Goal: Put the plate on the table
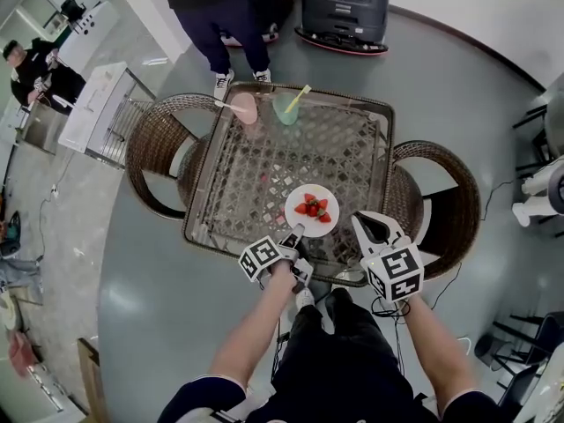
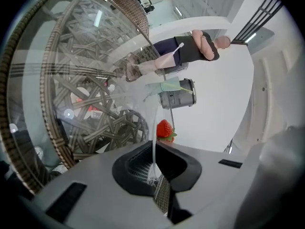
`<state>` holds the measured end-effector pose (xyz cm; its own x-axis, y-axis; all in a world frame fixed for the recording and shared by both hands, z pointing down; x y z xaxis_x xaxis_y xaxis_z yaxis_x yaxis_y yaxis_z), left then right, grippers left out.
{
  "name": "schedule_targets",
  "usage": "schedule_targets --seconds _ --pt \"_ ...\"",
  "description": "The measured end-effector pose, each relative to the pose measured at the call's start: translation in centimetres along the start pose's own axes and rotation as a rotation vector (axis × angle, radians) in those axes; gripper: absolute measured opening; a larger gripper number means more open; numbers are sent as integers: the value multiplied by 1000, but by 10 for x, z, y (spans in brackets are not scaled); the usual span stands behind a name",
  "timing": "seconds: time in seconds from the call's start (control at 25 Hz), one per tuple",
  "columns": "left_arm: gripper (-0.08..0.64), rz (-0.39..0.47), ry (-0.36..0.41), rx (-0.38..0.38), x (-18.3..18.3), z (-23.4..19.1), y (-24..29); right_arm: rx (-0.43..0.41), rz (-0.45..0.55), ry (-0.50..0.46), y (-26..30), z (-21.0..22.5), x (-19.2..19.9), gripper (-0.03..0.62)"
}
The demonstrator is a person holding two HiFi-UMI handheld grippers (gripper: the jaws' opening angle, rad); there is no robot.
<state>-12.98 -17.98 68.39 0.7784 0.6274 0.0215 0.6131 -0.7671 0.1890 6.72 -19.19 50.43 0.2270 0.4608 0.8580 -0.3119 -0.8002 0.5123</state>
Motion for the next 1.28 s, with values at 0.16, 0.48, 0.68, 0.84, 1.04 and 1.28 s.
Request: schedule_targets --seconds 0.16,0.48,0.68,0.84,1.04,1.28 --pt "14 -8 -3 -14 -1 -5 4 7 -15 12 3 3 5 3" --pt "14 -18 -8 -37 -2 -11 7 7 -31 24 5 3 12 3" --pt "14 -25 -10 -45 -3 -13 10 12 -37 28 6 5 12 3" --pt "14 -20 -17 -47 -2 -15 10 16 -39 30 6 6 12 3" --pt "15 -24 -25 -84 -1 -18 10 20 -37 40 5 8 12 3" --pt "18 -62 62 -169 -3 -17 13 22 -35 47 4 10 12 3"
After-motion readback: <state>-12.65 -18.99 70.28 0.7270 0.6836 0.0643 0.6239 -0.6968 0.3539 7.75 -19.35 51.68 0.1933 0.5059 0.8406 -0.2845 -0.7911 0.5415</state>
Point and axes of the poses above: the fingertips, and each gripper's own axes: y forward along the fingers, z to its right, x out of its underside, the point moved 6 cm from there along -y, backward along the fingers, and after that the axes turned 15 degrees about x, right-handed, at the moved point
